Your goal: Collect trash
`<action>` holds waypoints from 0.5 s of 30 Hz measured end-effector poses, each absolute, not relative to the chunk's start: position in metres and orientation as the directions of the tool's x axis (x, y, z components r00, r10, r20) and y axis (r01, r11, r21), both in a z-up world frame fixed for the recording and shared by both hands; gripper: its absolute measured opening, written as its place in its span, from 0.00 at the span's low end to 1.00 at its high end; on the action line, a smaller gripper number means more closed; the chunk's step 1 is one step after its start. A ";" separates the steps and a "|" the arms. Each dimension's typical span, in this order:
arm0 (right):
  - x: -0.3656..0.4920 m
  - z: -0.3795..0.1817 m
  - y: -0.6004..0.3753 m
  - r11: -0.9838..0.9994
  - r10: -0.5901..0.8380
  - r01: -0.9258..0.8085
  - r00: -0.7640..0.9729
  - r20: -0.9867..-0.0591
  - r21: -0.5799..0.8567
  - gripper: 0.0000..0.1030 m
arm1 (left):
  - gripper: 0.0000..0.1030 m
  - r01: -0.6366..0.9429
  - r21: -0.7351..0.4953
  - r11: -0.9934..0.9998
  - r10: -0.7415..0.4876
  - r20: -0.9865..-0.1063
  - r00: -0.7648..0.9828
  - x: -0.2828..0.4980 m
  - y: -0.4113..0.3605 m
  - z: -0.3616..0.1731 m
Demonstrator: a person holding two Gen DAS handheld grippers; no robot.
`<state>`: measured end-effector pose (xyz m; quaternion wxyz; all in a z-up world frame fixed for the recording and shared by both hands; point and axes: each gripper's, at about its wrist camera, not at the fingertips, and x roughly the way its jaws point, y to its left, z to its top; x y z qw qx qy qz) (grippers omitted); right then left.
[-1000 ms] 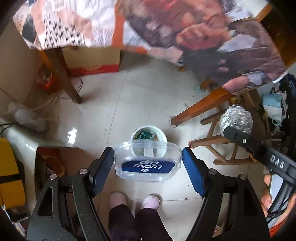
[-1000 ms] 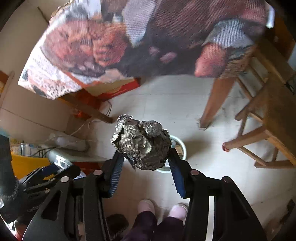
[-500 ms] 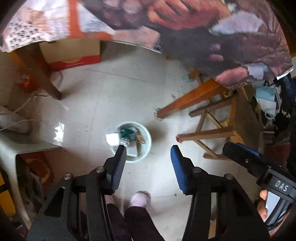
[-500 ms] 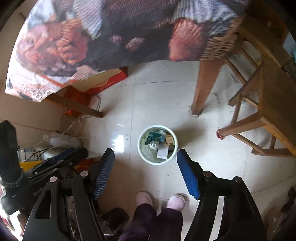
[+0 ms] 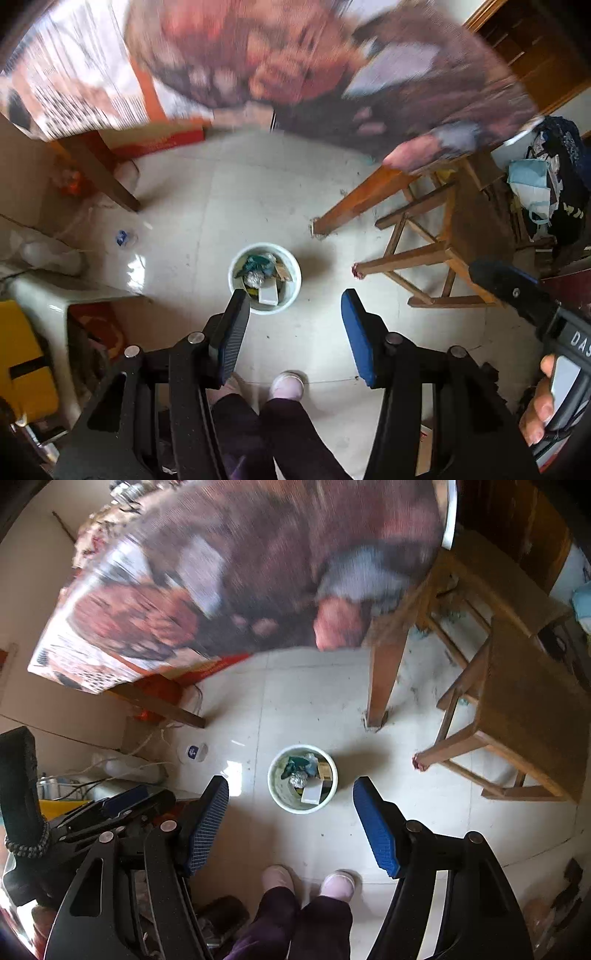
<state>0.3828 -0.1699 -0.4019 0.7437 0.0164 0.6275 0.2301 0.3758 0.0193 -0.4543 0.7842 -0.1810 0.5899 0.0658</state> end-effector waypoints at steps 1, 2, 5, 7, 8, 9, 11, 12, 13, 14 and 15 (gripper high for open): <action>0.381 -0.388 -0.171 0.891 0.368 -0.331 0.122 -0.922 0.312 0.65 | 0.52 -0.314 -0.202 0.928 -0.100 -0.944 0.313 0.372 0.017 -0.438; 0.379 -0.374 -0.172 0.887 0.373 -0.342 0.137 -0.918 0.310 0.64 | 0.52 -0.312 -0.199 0.929 -0.091 -0.940 0.329 0.368 0.015 -0.424; 0.371 -0.324 -0.176 0.878 0.385 -0.379 0.199 -0.901 0.291 0.65 | 0.59 -0.297 -0.194 0.935 -0.061 -0.912 0.406 0.354 0.007 -0.366; 0.362 -0.288 -0.178 0.874 0.393 -0.401 0.249 -0.885 0.275 0.65 | 0.64 -0.284 -0.199 0.938 -0.044 -0.880 0.473 0.342 0.003 -0.325; 0.360 -0.275 -0.181 0.872 0.397 -0.409 0.269 -0.877 0.269 0.65 | 0.65 -0.277 -0.203 0.939 -0.041 -0.867 0.497 0.336 0.003 -0.309; 0.354 -0.259 -0.181 0.871 0.402 -0.416 0.295 -0.867 0.263 0.64 | 0.66 -0.267 -0.206 0.941 -0.039 -0.853 0.521 0.330 0.001 -0.293; 0.341 -0.222 -0.187 0.866 0.421 -0.430 0.350 -0.837 0.256 0.64 | 0.67 -0.243 -0.205 0.948 -0.030 -0.819 0.573 0.318 -0.002 -0.254; 0.335 -0.207 -0.191 0.864 0.428 -0.434 0.370 -0.824 0.254 0.64 | 0.67 -0.231 -0.199 0.952 -0.021 -0.799 0.601 0.308 -0.004 -0.233; 0.327 -0.190 -0.193 0.862 0.437 -0.440 0.396 -0.807 0.251 0.64 | 0.68 -0.221 -0.194 0.956 -0.014 -0.781 0.625 0.300 -0.007 -0.217; 0.317 -0.175 -0.196 0.860 0.445 -0.446 0.422 -0.790 0.246 0.64 | 0.69 -0.213 -0.189 0.958 -0.008 -0.764 0.645 0.293 -0.009 -0.204; 0.306 -0.157 -0.198 0.860 0.449 -0.452 0.455 -0.769 0.235 0.64 | 0.70 -0.200 -0.187 0.962 -0.004 -0.740 0.673 0.281 -0.010 -0.185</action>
